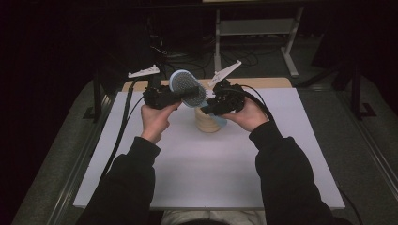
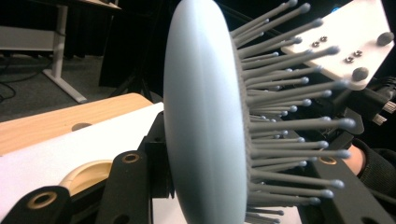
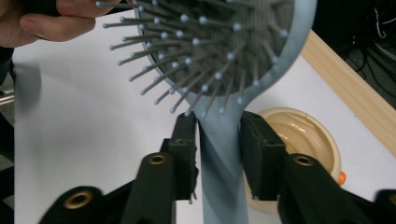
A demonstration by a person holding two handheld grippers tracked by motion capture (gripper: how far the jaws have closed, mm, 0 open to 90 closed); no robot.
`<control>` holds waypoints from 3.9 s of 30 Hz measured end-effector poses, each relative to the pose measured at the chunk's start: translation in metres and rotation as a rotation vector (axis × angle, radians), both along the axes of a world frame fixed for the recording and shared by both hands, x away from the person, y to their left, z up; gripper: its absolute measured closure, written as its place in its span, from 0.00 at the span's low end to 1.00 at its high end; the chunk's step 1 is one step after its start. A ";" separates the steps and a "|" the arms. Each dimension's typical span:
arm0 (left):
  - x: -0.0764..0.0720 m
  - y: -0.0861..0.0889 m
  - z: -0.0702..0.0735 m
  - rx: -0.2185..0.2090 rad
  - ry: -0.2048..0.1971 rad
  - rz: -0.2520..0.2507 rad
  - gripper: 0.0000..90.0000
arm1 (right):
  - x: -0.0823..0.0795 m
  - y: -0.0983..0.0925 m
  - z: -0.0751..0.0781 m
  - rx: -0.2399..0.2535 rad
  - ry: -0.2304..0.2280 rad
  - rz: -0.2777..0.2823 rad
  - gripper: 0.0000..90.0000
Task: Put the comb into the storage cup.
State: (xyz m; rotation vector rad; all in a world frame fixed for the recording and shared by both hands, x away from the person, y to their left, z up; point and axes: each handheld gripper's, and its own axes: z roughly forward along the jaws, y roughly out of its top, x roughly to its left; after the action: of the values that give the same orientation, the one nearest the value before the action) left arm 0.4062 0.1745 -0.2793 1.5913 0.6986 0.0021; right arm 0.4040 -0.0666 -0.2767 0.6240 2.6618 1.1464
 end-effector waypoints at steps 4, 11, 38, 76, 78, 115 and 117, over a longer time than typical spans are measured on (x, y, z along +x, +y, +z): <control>0.002 0.007 0.004 0.003 -0.008 0.024 0.59 | 0.000 -0.003 -0.003 -0.012 0.011 -0.003 0.56; 0.003 0.019 0.009 0.042 -0.033 0.054 0.59 | 0.002 -0.017 -0.008 0.001 0.011 -0.040 0.44; 0.015 0.020 0.025 0.047 -0.082 0.098 0.59 | -0.015 -0.106 -0.047 0.117 -0.008 -0.235 0.00; 0.043 0.014 0.031 0.163 -0.113 0.173 0.59 | -0.069 -0.172 -0.103 0.239 -0.041 -0.351 0.00; 0.044 0.011 0.029 0.174 -0.116 0.172 0.59 | -0.071 -0.172 -0.107 0.239 -0.042 -0.352 0.00; 0.063 -0.028 -0.030 0.253 -0.049 0.152 0.59 | -0.080 -0.190 -0.115 0.283 -0.048 -0.380 0.00; 0.065 -0.031 -0.033 0.254 -0.050 0.153 0.58 | -0.080 -0.190 -0.115 0.284 -0.045 -0.379 0.00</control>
State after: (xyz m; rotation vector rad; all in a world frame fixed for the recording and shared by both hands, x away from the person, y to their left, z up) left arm 0.4710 0.1436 -0.3125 1.7686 0.8040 0.2510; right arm 0.3241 -0.2567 -0.3916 1.0794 2.2249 1.4033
